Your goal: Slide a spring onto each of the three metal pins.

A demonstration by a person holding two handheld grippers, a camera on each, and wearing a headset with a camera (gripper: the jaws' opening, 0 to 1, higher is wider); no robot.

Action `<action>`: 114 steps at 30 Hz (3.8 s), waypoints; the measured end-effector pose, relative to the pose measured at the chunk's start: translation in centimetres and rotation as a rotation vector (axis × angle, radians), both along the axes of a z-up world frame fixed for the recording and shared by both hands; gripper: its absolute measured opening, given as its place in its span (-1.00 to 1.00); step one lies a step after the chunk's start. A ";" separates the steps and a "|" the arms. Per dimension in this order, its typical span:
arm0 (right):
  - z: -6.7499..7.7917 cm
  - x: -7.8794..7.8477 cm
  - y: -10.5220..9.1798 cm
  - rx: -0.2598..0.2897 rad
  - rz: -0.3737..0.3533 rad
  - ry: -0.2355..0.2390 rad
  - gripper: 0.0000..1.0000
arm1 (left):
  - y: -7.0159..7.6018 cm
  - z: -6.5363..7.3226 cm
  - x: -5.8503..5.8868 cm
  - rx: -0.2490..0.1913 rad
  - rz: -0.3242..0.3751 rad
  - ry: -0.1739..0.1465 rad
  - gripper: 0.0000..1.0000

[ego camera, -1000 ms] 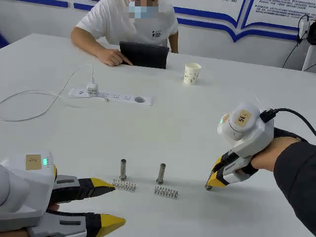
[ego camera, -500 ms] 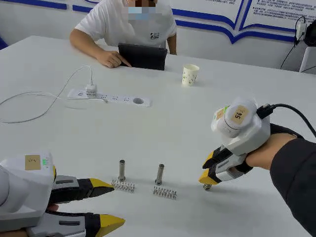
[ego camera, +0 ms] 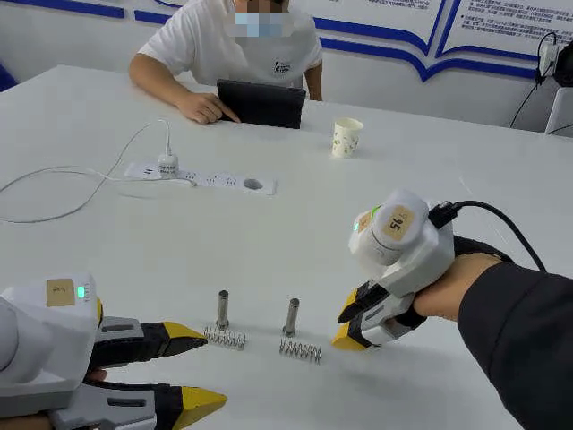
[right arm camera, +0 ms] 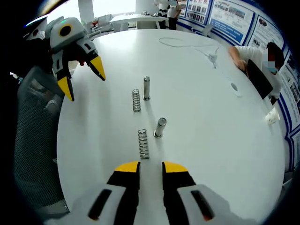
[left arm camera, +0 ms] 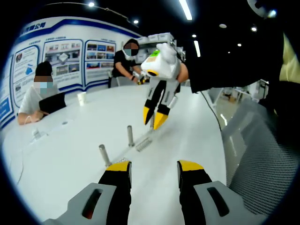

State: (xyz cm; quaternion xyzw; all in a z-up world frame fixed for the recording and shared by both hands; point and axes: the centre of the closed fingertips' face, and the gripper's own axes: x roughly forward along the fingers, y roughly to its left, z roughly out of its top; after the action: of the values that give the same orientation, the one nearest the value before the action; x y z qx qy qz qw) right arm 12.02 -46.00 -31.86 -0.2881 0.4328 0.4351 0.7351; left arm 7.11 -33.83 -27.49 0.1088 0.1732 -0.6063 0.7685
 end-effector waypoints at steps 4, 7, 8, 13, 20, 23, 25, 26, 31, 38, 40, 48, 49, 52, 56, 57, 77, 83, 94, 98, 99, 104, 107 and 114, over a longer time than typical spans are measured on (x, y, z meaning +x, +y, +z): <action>-0.6 0.0 0.6 0.001 0.012 0.008 -0.64 | 0.0 0.0 0.0 0.002 -0.001 0.001 -0.20; -1.2 0.0 1.1 0.003 0.018 0.019 -0.65 | 0.0 0.0 0.0 0.002 -0.001 0.002 -0.21; -1.5 0.0 1.1 0.000 0.021 0.023 -0.66 | 0.0 0.0 -0.1 0.002 -0.001 0.002 -0.21; -2.3 -0.1 1.5 -0.002 0.030 0.036 -0.68 | 0.0 -0.1 0.0 0.003 0.002 0.003 -0.21; -3.3 -0.2 1.6 -0.012 0.036 0.050 -0.71 | 0.1 -0.1 0.0 0.005 0.005 0.006 -0.21; -3.5 -0.2 1.6 -0.018 0.042 0.051 -0.73 | 0.1 -0.2 0.0 0.005 0.006 0.007 -0.21; -3.6 -0.2 1.6 -0.023 0.045 0.054 -0.74 | 0.1 -0.2 0.0 0.006 0.005 0.006 -0.21; -3.7 -0.3 1.6 -0.025 0.045 0.057 -0.75 | 0.1 -0.2 0.0 0.005 0.006 0.006 -0.21; -3.7 -0.3 1.6 -0.020 0.040 0.065 -0.76 | 0.1 -0.2 0.0 0.006 0.006 0.006 -0.22; -3.3 -0.8 1.8 -0.019 0.042 0.063 -0.77 | 0.1 -0.4 0.1 0.014 0.002 0.007 -0.22; -3.0 -1.1 1.8 -0.024 0.049 0.063 -0.77 | -0.1 -0.5 0.1 0.017 -0.001 0.009 -0.23; -1.4 -3.1 2.8 -0.019 0.107 0.056 -0.77 | -1.3 -0.8 0.3 0.030 -0.037 0.002 -0.26; -1.1 -3.3 2.9 -0.017 0.111 0.056 -0.77 | -1.5 -0.8 0.4 0.031 -0.040 0.002 -0.26; -0.4 -3.8 3.4 -0.009 0.127 0.052 -0.77 | -2.0 -0.9 0.2 0.035 -0.058 0.002 -0.26; 0.4 -4.8 4.1 -0.012 0.158 0.052 -0.77 | -2.7 -1.2 -0.1 0.049 -0.089 0.000 -0.26; 0.5 -5.0 4.2 -0.014 0.166 0.052 -0.77 | -2.8 -1.2 -0.2 0.049 -0.095 -0.001 -0.26; 2.6 -6.9 6.6 -0.032 0.286 0.029 -0.77 | -4.5 -1.0 -1.6 0.051 -0.183 -0.039 -0.49; 2.8 -7.2 6.8 -0.035 0.299 0.028 -0.77 | -4.7 -0.7 -1.9 0.044 -0.203 -0.057 -0.67; 3.9 -7.2 7.0 -0.028 0.305 0.009 -0.77 | -4.8 -0.8 -2.2 0.049 -0.219 -0.066 -0.76; 4.7 -7.2 7.4 -0.009 0.304 0.001 -0.77 | -4.7 -0.8 -2.1 0.051 -0.216 -0.069 -0.77; 4.9 -7.2 7.4 -0.006 0.305 -0.002 -0.77 | -4.7 -0.8 -2.1 0.051 -0.216 -0.069 -0.77; 5.8 -7.2 8.2 0.013 0.313 -0.019 -0.78 | -4.6 -0.8 -2.1 0.053 -0.216 -0.070 -0.77; 6.3 -7.3 8.7 0.023 0.317 -0.029 -0.78 | -4.7 -0.9 -2.2 0.055 -0.220 -0.070 -0.77; 7.0 -7.3 9.5 0.046 0.324 -0.047 -0.78 | -4.8 -0.7 -2.3 0.053 -0.225 -0.074 -0.78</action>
State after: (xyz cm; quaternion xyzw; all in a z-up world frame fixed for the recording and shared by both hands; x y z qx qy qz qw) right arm 4.75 -36.46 -24.84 -0.3473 0.3534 0.5508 0.6717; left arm 4.80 -38.59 -28.19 0.1701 0.1474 -0.6793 0.6985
